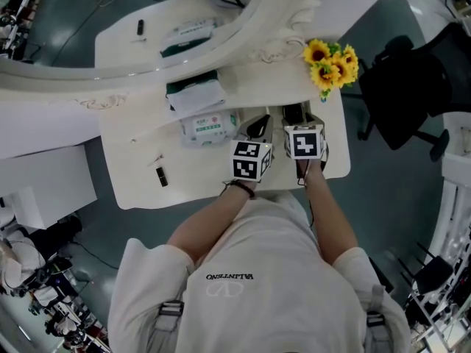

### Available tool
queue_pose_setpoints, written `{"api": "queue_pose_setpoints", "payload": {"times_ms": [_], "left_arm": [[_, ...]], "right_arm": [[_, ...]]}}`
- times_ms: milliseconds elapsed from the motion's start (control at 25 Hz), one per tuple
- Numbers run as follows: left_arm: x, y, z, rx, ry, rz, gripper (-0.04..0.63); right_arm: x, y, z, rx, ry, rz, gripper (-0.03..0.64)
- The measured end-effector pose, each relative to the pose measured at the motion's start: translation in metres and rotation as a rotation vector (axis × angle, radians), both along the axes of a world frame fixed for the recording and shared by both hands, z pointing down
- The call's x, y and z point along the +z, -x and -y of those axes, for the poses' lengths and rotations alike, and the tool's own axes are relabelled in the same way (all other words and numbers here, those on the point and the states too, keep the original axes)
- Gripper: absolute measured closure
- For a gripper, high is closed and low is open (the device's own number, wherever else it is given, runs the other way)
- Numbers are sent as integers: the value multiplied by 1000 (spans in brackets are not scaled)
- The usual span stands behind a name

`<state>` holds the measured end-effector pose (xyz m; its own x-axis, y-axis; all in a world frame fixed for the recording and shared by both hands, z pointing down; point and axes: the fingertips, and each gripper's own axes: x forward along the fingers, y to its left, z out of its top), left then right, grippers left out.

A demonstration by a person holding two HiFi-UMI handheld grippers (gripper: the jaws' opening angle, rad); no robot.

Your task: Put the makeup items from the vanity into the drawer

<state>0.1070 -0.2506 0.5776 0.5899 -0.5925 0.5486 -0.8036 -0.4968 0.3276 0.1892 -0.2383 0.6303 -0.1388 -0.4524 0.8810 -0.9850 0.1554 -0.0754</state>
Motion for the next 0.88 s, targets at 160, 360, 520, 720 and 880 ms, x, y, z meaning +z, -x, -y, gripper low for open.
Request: {"api": "queue_pose_setpoints", "payload": {"times_ms": [160, 360, 520, 720, 880], "left_arm": [[-6, 5, -1, 1, -19, -22, 594], [-19, 14, -4, 22, -68, -31, 594], [-22, 24, -9, 23, -71, -36, 594], [-39, 37, -15, 36, -99, -63, 594], [-70, 59, -19, 41, -183, -73, 594]], "right_arm": [[-13, -3, 5, 42, -82, 4, 372], [-37, -9, 10, 97, -200, -42, 509], [-48, -5, 8, 117, -253, -37, 590], [-62, 1, 2, 137, -301, -1, 606], [-90, 7, -4, 132, -389, 54, 607]]}}
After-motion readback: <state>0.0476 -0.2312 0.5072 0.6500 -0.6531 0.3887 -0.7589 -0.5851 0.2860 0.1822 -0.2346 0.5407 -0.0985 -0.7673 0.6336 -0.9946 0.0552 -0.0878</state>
